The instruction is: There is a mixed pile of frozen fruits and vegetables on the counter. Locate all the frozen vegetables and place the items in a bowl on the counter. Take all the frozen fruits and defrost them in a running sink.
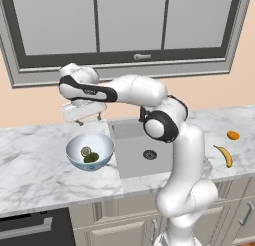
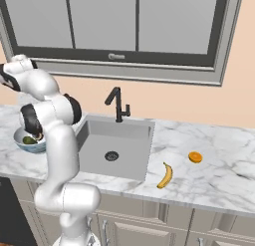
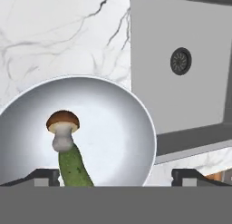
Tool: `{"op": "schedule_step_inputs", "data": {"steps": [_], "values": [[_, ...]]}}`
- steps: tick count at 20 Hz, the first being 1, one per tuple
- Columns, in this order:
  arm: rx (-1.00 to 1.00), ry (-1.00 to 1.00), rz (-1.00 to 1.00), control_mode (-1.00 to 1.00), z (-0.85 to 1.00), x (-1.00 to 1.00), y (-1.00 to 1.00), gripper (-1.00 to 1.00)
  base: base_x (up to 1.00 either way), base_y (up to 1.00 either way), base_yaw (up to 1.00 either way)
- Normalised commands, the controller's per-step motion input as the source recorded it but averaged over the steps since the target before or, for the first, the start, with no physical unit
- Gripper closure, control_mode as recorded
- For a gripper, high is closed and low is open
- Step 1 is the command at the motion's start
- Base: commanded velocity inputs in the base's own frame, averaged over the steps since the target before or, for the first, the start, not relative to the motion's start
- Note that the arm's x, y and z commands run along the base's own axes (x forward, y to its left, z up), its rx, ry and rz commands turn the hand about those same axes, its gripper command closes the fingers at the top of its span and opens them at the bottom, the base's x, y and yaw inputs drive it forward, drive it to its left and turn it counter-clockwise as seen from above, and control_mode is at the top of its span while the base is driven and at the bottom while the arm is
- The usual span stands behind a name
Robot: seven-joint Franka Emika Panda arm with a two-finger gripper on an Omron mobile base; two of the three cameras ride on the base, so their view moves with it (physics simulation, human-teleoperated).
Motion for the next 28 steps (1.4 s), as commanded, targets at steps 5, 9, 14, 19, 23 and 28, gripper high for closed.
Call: {"op": "schedule_step_inputs", "data": {"steps": [5,9,14,19,23,28], "values": [[0.04,0.07,0.0,-1.0,0.31,-0.65,-0.96,-1.0,0.0,0.0,0.0],[0.14,0.01,-0.02,-1.0,0.01,-1.0,-1.0,-1.0,0.0,0.0,0.0],[0.2,0.0,-0.06,-1.0,-0.08,-1.0,-1.0,-1.0,0.0,0.0,0.0],[0.21,-0.01,-0.03,-1.0,-0.03,-0.9,-1.0,-1.0,0.0,0.0,0.0],[0.02,0.01,0.04,-1.0,0.0,-0.16,-1.0,-1.0,0.0,0.0,0.0],[0.01,0.01,0.09,-1.0,-0.08,0.0,-1.0,-1.0,0.0,0.0,0.0]]}}
